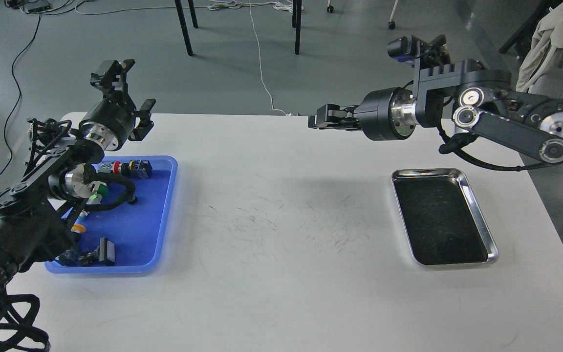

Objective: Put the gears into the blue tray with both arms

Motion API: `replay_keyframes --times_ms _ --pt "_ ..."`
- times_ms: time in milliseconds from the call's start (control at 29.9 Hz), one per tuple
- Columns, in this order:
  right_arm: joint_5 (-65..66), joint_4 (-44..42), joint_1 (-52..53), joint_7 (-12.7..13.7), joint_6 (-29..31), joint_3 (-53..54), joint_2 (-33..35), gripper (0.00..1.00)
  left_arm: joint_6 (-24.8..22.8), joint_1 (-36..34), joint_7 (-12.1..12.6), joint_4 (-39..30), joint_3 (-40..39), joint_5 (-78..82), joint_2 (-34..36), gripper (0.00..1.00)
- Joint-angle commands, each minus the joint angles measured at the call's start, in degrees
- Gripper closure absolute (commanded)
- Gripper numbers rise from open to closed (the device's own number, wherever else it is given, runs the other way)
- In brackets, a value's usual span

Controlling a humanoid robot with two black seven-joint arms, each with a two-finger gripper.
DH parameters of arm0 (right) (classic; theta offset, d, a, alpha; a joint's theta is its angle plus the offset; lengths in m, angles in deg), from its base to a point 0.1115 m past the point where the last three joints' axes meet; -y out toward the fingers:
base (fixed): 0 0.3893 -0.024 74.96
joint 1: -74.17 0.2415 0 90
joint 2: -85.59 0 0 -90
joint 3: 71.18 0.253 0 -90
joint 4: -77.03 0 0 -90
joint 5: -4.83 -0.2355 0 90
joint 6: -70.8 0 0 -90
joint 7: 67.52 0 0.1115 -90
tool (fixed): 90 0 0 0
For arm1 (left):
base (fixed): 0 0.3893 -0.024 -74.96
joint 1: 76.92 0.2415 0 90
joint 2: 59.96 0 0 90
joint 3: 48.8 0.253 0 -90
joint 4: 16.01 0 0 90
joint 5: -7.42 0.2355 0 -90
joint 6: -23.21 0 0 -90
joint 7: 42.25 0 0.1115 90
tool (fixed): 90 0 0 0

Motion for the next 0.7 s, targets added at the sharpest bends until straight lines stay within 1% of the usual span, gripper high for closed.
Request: replay_keyframes --times_ms 0,67,134,167,368,668 --pt "-0.2 -5.7 -3.5 -0.3 -1.5 0.0 -10.0 0.99 0.0 0.4 0.1 -0.1 0.1 0.2 -0.2 0.02" --pt "-0.1 -7.4 -6.1 -0.2 -3.9 0.0 -15.4 0.99 0.0 0.4 0.0 -0.1 0.1 0.2 0.0 0.02" --pt "0.1 -7.6 -8.6 -0.1 -5.9 -0.2 -19.6 0.99 0.0 0.4 0.1 -0.1 0.1 0.2 0.1 0.02" --pt "0.2 -7.6 -9.9 0.0 -6.7 -0.3 -20.5 0.99 0.0 0.3 0.1 -0.1 0.1 0.2 0.1 0.02" --pt "0.3 -7.4 -16.5 -0.1 -10.4 -4.7 -20.5 0.99 0.0 0.0 0.1 -0.2 0.0 0.2 0.2 0.02" --pt "0.4 -9.4 -22.7 0.0 -15.5 -5.0 -20.5 0.98 0.1 0.2 0.1 -0.2 0.0 0.2 0.2 0.02"
